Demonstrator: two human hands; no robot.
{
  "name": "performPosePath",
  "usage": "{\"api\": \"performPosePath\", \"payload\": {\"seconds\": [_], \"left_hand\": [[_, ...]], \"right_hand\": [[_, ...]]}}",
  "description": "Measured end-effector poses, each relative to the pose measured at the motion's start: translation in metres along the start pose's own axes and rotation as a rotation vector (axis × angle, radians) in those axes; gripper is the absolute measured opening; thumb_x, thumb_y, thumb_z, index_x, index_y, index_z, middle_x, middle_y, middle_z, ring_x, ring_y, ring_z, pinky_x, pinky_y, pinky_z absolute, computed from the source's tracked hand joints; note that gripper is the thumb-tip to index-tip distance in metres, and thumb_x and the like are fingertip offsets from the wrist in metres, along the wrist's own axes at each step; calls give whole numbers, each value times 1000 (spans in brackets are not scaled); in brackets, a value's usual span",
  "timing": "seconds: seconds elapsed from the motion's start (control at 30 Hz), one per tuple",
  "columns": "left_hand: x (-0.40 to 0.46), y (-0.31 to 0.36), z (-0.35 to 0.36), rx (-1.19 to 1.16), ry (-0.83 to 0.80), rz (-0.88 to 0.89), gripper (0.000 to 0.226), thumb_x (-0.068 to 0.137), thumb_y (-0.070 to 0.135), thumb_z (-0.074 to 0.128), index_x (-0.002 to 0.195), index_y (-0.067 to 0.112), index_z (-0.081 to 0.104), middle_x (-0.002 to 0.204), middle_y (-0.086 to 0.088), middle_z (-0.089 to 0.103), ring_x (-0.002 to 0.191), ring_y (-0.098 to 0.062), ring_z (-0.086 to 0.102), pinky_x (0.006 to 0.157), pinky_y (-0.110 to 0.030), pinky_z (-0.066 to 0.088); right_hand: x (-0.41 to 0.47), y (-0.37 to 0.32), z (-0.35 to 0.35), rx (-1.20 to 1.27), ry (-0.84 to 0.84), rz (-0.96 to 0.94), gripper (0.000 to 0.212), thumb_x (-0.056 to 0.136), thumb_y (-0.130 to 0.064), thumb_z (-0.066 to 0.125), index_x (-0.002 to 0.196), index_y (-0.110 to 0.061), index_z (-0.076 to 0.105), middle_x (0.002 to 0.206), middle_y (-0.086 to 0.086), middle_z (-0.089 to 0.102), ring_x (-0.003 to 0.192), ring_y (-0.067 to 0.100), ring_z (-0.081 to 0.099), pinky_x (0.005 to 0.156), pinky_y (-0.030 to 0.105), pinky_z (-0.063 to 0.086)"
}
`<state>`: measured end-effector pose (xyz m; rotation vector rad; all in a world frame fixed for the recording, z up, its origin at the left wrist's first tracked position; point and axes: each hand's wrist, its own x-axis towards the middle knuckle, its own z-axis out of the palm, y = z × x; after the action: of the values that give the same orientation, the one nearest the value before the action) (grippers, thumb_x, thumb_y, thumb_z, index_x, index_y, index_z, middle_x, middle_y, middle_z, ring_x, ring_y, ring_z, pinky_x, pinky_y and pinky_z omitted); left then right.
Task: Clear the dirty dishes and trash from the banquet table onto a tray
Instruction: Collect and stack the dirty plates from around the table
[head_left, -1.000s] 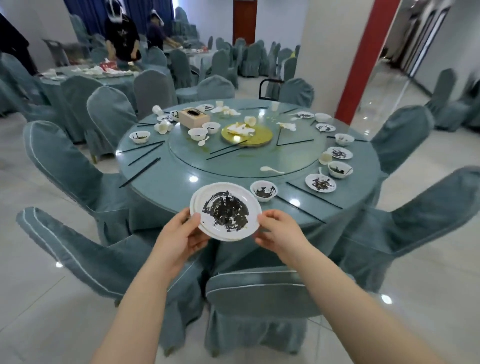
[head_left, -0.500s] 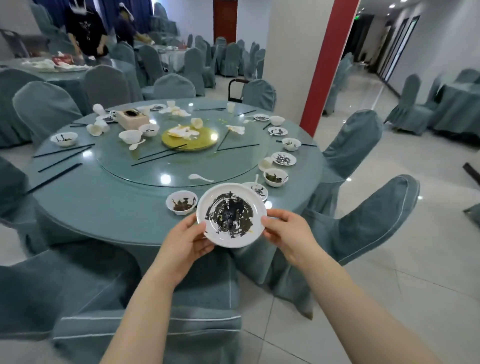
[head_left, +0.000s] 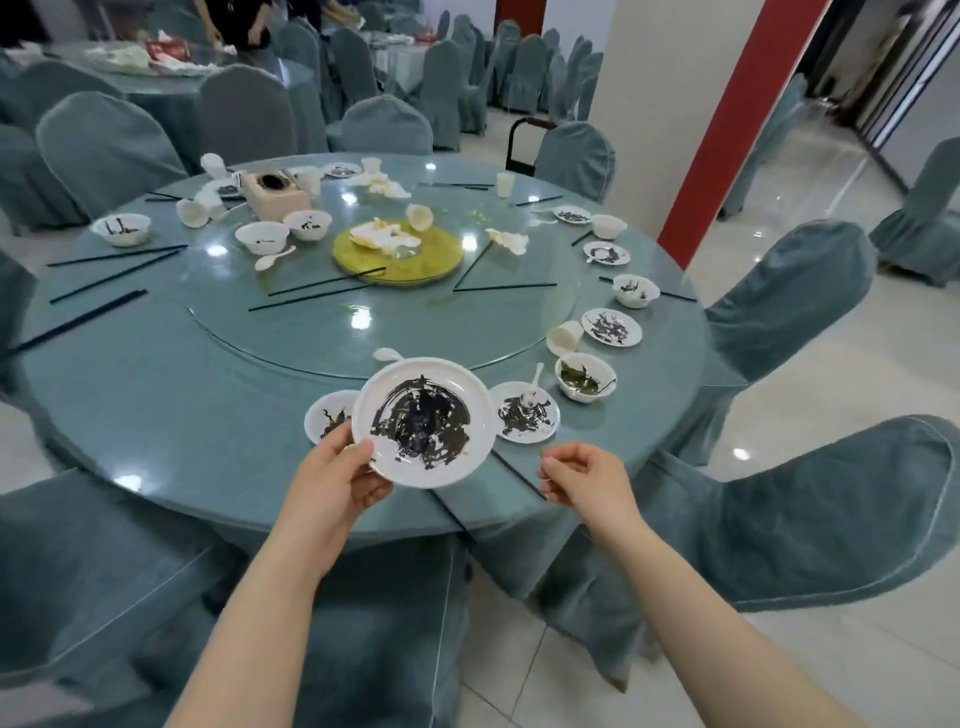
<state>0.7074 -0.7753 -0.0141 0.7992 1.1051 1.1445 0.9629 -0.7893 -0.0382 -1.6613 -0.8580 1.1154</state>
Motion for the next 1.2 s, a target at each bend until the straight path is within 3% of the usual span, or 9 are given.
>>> {"api": "performPosePath", "payload": {"seconds": [0.23,0.33,0.47,0.67,0.87,1.0,1.2], "left_hand": [[45,-3,2,14,177,-15,31,97,6,42,115,21,61,77,-3,63,61,-15,53,55,-20,53],[53,-14,12,-6,307,-19,28,97,8,44,111,22,63,77,-3,64,64,-18,54,57,-20,55],[57,-29,31,-73,463,-15,26,98,9,44,111,19,63,76,-3,62,55,-11,54,55,-21,54],[54,-42,61,-144,615,-18,24,98,11,44,104,22,65,76,-1,64,57,-12,53,55,-20,54],[35,-48,79,-132,664,3,24,98,12,44,102,23,65,72,2,68,53,-9,57,57,-23,53],[12,-55,91,-140,693,27,25,98,12,43,107,23,64,81,-2,68,59,-12,56,54,-20,53],[-35,-74,109,-183,719,59,26,98,7,41,105,21,63,75,-2,70,63,-16,55,60,-26,49]], "right_hand": [[122,44,-10,-162,-46,252,14,89,-11,59,100,-5,54,69,12,64,47,18,51,43,23,41],[179,55,-10,-148,-51,332,19,91,-21,62,91,-10,46,63,13,60,41,19,48,37,20,35],[232,64,-12,-166,-81,400,22,92,-19,59,79,-5,48,58,17,64,39,25,57,37,24,44],[253,52,-14,-218,-231,515,9,89,-3,54,80,-1,56,47,9,62,32,12,51,31,13,34],[233,29,-18,-119,-502,747,22,92,-4,44,71,-4,53,41,-1,48,29,4,38,31,11,24],[205,16,-23,-156,-594,621,22,92,-3,49,71,-4,54,51,3,48,33,5,40,33,12,27],[159,-3,-45,-140,-641,295,11,91,-1,50,89,-5,59,48,3,55,37,8,41,34,16,31]]}}
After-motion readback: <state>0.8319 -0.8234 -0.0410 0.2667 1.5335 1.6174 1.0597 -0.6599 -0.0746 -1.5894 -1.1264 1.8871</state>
